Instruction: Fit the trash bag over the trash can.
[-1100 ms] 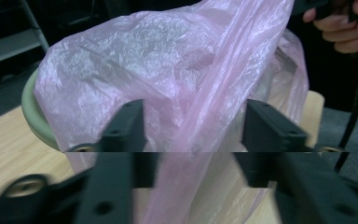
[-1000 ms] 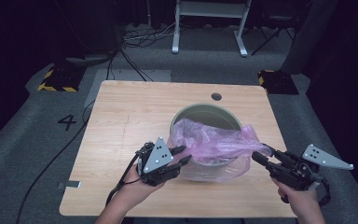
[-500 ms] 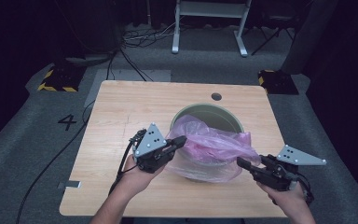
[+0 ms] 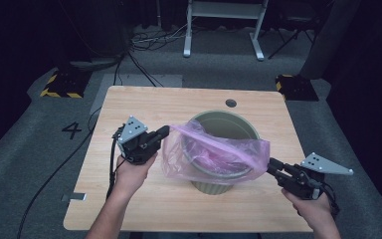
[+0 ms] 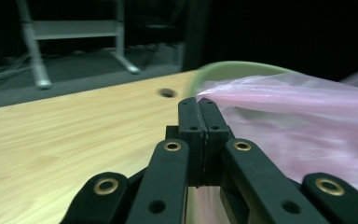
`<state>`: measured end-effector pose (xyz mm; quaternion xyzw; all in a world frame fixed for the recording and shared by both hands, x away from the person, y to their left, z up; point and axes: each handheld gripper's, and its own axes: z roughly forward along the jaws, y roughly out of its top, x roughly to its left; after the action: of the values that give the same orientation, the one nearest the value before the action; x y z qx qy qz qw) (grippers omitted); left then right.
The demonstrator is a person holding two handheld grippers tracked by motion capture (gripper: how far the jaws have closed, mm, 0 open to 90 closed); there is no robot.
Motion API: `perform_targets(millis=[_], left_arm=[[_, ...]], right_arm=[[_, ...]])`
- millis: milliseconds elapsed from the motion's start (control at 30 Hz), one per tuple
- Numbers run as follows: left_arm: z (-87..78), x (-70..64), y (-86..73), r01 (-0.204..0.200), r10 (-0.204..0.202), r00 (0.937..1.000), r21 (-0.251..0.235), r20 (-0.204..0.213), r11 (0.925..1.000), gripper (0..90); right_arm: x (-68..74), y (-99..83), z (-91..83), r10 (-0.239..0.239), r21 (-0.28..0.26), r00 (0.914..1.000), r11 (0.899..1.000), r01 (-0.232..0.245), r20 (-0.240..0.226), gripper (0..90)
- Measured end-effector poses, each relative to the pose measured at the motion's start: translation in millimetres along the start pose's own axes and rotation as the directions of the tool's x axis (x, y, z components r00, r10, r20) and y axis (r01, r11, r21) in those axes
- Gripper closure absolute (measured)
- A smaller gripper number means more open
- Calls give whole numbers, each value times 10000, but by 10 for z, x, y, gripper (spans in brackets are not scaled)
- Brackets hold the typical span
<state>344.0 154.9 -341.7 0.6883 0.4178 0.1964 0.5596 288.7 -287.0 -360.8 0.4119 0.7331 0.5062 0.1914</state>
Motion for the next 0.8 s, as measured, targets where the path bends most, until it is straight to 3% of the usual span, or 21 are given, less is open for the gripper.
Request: perform_targets(millis=[33,100,167,267,367,533,667,800], left_arm=[[5,41,-23,22,-20,9997,109,-228,9999,897],[18,95,-60,146,-140,9997,297,-198,9995,897],[35,161,-95,224,-204,9987,419,-471,9989,897],[47,283,-139,501,-471,9973,532,-562,9973,896],[52,343,-185,419,-386,9971,498,-655,9979,896],[32,363,-224,238,-235,9997,438,-87,9988,896],[15,337,-209,126,-131,9999,618,73,9980,895],[-30,308,-182,-98,81,9996,595,287,9982,889]], right_arm=[[-33,-5,-5,111,-56,9999,9999,-112,-129,741],[-74,-14,-11,161,-120,9999,9998,-161,-31,833],[-87,-17,-10,161,-236,9998,9996,-164,-109,890],[-133,-9,-7,239,-341,9997,9991,-237,46,900],[-192,-24,2,397,-282,9992,9988,-395,54,900],[-233,-58,-8,506,-454,9987,9977,-503,58,886],[-221,-39,-40,490,-683,9988,9965,-490,-19,851],[-189,7,-79,400,-899,9992,9951,-404,-60,757]])
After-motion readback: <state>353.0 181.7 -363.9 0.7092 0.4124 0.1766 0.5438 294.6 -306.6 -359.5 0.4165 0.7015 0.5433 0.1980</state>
